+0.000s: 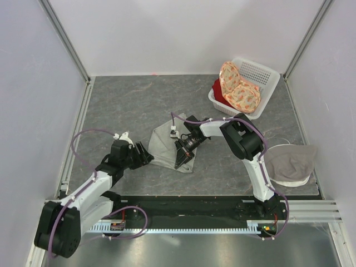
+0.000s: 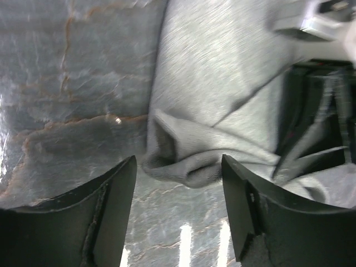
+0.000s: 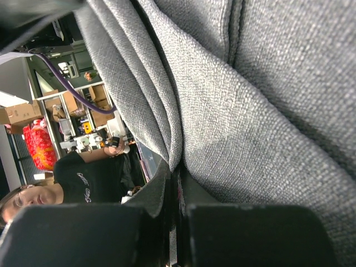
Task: Fold the napkin, place the utensils inside, and roll it up
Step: Roll the napkin with the utensil
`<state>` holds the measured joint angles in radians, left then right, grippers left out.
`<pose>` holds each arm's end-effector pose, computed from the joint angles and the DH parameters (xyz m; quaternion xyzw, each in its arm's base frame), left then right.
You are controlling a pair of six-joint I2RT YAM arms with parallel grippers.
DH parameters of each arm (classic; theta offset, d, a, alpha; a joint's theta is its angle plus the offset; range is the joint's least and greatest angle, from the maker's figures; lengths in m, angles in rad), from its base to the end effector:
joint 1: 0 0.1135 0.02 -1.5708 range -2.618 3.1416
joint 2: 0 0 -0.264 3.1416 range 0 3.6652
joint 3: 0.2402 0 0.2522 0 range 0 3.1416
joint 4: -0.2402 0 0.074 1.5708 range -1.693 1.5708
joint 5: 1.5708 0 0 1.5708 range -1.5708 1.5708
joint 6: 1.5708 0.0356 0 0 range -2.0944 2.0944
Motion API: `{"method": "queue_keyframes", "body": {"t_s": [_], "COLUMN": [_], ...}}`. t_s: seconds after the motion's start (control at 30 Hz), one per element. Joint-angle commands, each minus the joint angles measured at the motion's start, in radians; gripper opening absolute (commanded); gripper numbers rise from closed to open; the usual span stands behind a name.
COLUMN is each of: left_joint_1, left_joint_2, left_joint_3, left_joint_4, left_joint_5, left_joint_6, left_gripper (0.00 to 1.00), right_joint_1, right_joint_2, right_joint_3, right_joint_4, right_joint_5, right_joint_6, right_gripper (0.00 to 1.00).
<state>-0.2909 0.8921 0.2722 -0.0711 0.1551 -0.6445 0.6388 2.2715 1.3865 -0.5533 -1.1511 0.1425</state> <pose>0.1638 -0.0548 0.1559 -0.1262 0.8938 -0.2540 0.3474 0.3045 0.2667 0.0760 0.2405 -0.8026 -0.5233 0.1555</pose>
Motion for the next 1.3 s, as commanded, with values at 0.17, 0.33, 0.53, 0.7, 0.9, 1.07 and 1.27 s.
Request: {"method": "queue_keyframes", "body": {"t_s": [0.17, 0.33, 0.53, 0.7, 0.9, 1.07, 1.27], "left_joint_1": [0.004, 0.004, 0.006, 0.004, 0.004, 0.004, 0.006], "left_joint_2": [0.203, 0.235, 0.283, 0.323, 0.396, 0.419, 0.432], "left_joint_3": [0.110, 0.127, 0.150, 0.174, 0.217, 0.246, 0.283], "left_joint_4": [0.002, 0.013, 0.007, -0.009, -0.061, -0.104, -0.153], "left_joint_5": [-0.037, -0.043, -0.042, -0.040, -0.034, -0.029, -0.016], "left_joint_6": [0.037, 0.043, 0.048, 0.048, 0.054, 0.062, 0.060], "left_gripper": [0.66, 0.63, 0.53, 0.37, 0.08, 0.02, 0.02], "right_joint_1": [-0.011, -0.011, -0.011, -0.011, -0.011, -0.001, 0.087], "right_joint_2": [0.059, 0.054, 0.062, 0.056, -0.046, -0.229, -0.518], "right_joint_3": [-0.004, -0.006, -0.003, -0.001, 0.009, 0.008, -0.130], "right_joint_4": [0.026, 0.026, 0.024, 0.026, 0.023, 0.029, 0.163], "right_joint_5": [0.157, 0.156, 0.146, 0.157, 0.255, 0.462, 0.743], "right_joint_6": [-0.038, -0.038, -0.040, -0.037, -0.004, -0.012, -0.104], "right_gripper": [0.00, 0.00, 0.00, 0.00, 0.12, 0.40, 0.57]}}
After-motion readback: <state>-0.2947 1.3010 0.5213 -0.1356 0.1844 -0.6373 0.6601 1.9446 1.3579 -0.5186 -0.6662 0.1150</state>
